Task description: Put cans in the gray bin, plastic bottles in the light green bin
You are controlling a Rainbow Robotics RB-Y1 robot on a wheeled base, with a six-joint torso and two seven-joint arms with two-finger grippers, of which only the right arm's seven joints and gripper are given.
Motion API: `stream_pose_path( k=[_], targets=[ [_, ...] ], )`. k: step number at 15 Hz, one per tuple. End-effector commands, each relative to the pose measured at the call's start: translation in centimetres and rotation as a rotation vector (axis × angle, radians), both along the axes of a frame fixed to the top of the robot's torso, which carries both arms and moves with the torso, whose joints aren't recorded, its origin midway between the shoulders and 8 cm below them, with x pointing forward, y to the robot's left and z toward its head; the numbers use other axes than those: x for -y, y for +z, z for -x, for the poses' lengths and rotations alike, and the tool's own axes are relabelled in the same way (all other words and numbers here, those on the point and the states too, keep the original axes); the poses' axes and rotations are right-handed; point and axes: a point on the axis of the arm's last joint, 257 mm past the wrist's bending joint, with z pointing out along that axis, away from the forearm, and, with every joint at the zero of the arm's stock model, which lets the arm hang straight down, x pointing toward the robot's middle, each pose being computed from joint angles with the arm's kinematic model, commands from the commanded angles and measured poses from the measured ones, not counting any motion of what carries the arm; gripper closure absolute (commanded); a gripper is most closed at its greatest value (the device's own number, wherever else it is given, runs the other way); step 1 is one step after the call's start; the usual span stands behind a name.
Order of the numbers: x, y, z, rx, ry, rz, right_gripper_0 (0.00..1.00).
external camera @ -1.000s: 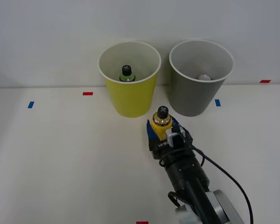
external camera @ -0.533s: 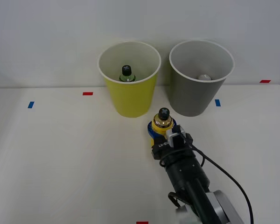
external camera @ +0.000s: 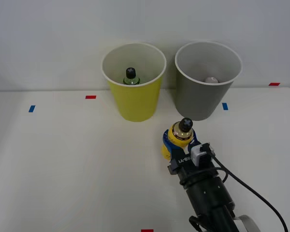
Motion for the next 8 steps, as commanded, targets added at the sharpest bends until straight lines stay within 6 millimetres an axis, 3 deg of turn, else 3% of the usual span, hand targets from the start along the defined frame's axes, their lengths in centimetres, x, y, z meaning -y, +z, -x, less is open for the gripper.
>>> stream_pose_path(
  k=[1,8],
  targets=[
    [0.2,5.1,2.8,0.036,0.058,-0.183,1.0],
    [-2.2,16.9,1.4,0.147,0.103,-0.37,1.0]
  ],
)
